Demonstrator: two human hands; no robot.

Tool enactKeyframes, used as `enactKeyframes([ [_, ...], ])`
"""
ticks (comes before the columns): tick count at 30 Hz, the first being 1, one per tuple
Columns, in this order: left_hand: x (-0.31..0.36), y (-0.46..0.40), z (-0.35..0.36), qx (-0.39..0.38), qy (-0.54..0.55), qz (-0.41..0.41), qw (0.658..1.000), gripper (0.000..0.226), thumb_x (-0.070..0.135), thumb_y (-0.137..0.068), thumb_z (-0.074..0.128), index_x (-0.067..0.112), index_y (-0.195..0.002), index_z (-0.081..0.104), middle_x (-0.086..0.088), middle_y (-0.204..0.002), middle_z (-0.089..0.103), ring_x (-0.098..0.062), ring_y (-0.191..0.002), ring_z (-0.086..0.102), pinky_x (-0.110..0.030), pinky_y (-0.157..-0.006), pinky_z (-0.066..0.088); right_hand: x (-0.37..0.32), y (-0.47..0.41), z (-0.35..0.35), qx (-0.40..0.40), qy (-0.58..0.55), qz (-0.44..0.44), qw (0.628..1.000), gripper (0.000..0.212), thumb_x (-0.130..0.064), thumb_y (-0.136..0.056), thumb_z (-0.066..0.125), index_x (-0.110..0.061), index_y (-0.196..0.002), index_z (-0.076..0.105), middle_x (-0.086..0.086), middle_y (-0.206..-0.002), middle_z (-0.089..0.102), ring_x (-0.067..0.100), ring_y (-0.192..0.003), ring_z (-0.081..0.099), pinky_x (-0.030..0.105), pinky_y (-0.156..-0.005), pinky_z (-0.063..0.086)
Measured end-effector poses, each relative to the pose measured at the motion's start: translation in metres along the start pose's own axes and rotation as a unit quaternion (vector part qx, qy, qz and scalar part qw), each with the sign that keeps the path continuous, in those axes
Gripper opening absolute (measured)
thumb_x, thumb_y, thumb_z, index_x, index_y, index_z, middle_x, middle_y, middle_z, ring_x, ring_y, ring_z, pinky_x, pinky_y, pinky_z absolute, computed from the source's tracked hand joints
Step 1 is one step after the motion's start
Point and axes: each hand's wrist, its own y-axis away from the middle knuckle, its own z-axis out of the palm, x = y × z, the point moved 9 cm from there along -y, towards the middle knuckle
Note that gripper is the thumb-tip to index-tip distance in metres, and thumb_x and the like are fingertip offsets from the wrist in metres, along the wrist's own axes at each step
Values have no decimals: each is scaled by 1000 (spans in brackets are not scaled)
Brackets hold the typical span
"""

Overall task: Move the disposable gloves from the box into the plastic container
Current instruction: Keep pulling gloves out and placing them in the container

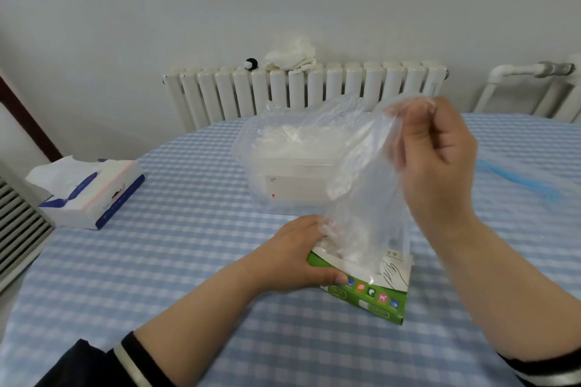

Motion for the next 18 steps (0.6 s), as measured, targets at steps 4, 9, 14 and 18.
enactKeyframes([
  [4,-4,0,-1,-30,63,-8,998,50,42,-80,77,31,-124,56,15,-124,54,3,-113,50,-19,-100,40,18,-17,-24,34,-54,134,989,26,-22,-103,46,-24,-92,69,-6,-50,41,7,-48,38,23,-50,38],
  [9,-2,8,-69,174,241,14,955,23,51,-81,59,38,-97,68,15,-100,68,-4,-98,65,-25,-90,50,31,-15,-9,-70,-79,226,968,21,-24,-99,48,-26,-97,69,5,-53,54,4,-49,46,14,-50,43],
  [14,41,-11,-127,246,315,48,916,84,90,-73,32,25,-118,60,5,-119,67,-9,-114,61,-31,-100,48,41,1,19,-156,-120,252,948,23,-32,-89,53,-31,-96,74,0,-61,62,25,-60,43,27,-63,43],
  [18,89,-48,-110,59,286,46,955,45,46,-99,47,13,-126,59,-9,-105,72,-26,-105,67,-39,-91,53,50,7,21,-142,-108,279,944,9,-31,-87,67,-30,-91,75,23,-82,68,30,-76,55,45,-77,44],
])
